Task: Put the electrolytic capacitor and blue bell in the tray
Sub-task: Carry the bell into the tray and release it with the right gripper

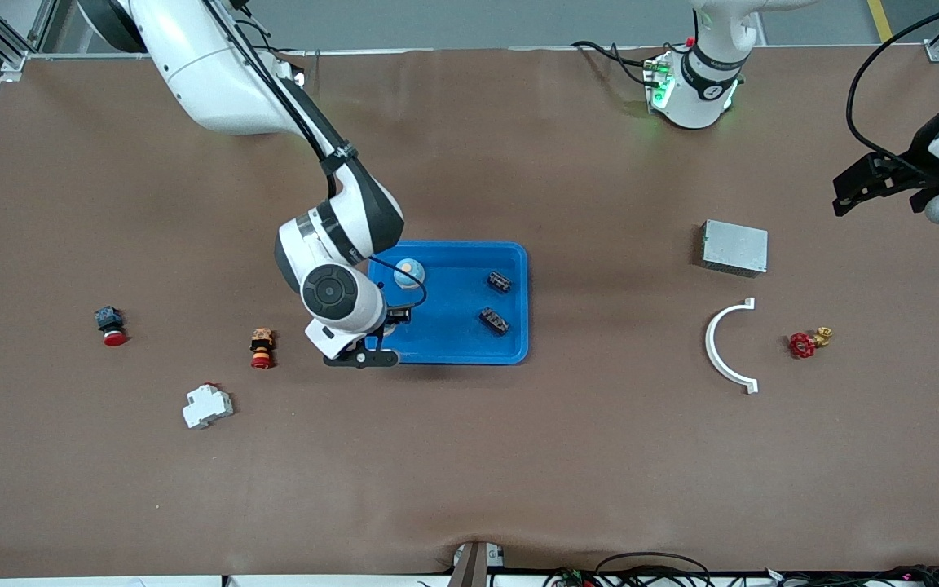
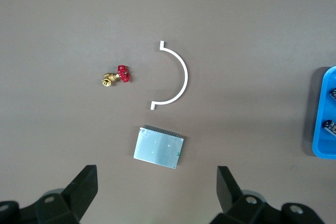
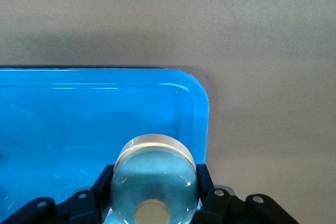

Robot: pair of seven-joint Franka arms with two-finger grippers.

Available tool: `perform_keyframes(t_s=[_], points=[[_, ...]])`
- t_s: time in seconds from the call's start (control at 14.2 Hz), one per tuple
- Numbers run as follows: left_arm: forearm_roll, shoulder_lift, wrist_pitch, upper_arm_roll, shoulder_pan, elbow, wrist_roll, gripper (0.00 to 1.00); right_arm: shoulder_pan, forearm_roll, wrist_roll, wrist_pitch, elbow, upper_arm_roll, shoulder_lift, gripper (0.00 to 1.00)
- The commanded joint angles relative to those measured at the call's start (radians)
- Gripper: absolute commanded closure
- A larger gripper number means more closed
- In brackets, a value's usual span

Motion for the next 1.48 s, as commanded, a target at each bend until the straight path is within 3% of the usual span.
perform_keyframes(t_s=[0.0,0.42,0.91,1.05,1.12,1.2,1.27,1.34,1.41], points=[[-0.018,-0.008,-0.006,0.008,0.002,-0.005,0.014,0.00,0.011,0.029,0.006,0.015,0.003,-0.001,0.021,0.82],[-0.017,0.000,-0.007,0.008,-0.001,-0.004,0.007,0.00,0.014,0.037,0.008,0.055,-0.011,0.001,0.044,0.81],[-0.017,0.003,-0.007,0.008,-0.003,-0.005,0.002,0.00,0.028,0.063,0.006,0.069,-0.011,-0.001,0.058,0.70],[-0.017,0.003,-0.007,0.008,-0.003,-0.008,0.002,0.00,0.028,0.063,0.006,0.069,-0.011,-0.001,0.058,0.59],[-0.017,0.008,-0.007,0.006,-0.004,-0.007,0.002,0.00,0.028,0.063,0.006,0.067,-0.011,-0.001,0.058,0.47],[-0.017,0.009,-0.007,0.006,-0.004,-0.007,0.002,0.00,0.028,0.063,0.006,0.067,-0.011,-0.001,0.058,0.28],[-0.017,0.009,-0.007,0.006,-0.006,-0.007,0.002,0.00,0.028,0.063,0.006,0.061,-0.011,-0.001,0.058,0.24],[-0.017,0.009,-0.007,0.005,-0.006,-0.007,0.002,0.00,0.030,0.063,0.008,0.055,-0.012,-0.001,0.056,0.07],[-0.017,0.008,-0.007,0.005,-0.006,-0.005,0.002,0.00,0.030,0.063,0.009,0.052,-0.012,-0.001,0.055,0.00]])
